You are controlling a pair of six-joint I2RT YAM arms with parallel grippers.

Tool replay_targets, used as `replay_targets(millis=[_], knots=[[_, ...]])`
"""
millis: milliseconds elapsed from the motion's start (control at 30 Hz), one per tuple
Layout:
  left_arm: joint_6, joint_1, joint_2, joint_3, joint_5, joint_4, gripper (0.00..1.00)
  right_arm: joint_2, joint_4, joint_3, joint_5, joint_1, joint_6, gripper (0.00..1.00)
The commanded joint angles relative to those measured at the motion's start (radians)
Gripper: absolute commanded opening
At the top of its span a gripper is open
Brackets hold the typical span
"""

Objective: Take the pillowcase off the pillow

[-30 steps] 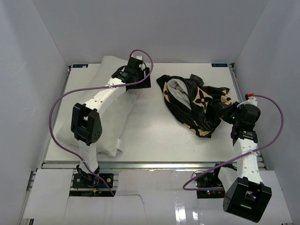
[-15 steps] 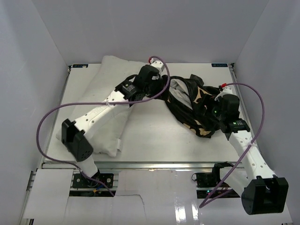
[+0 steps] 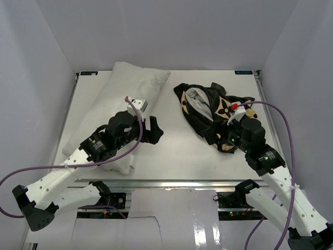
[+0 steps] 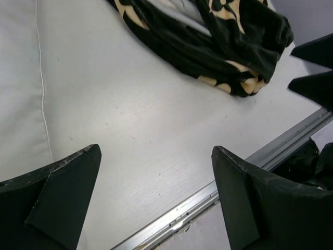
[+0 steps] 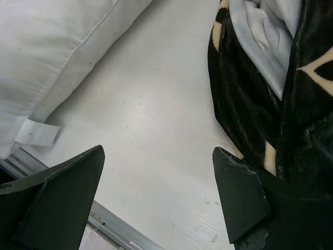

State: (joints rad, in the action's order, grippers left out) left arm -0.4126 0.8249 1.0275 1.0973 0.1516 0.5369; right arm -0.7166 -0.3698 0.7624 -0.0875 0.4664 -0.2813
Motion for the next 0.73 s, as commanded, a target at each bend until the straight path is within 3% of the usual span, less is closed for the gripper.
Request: replay_targets(millis=[0,167,267,467,700], knots=[[-0.037,0.003,-0.162,-0.132,-0.043,-0.043,0.98,0.083,0.000,-0.055,-0.026,0.006,0.040,0.90],[-0.084,0.006,-0.442,-0.307,-0.112,-0.104,0.98,0.202,0.103,-0.176,-0.129,0.006,0.030,0.90],[-0.094,0.008,-0.530,-0.353,-0.116,-0.132,0.98,0.239,0.118,-0.219,-0.130,0.006,0.021,0.90],[-0.107,0.008,-0.541,-0.364,-0.096,-0.110,0.98,0.244,0.127,-0.241,-0.081,0.006,0.028,0.90],[-0.112,0.008,-0.445,-0.364,-0.096,-0.104,0.98,0.256,0.132,-0.239,-0.094,0.006,0.040,0.90]])
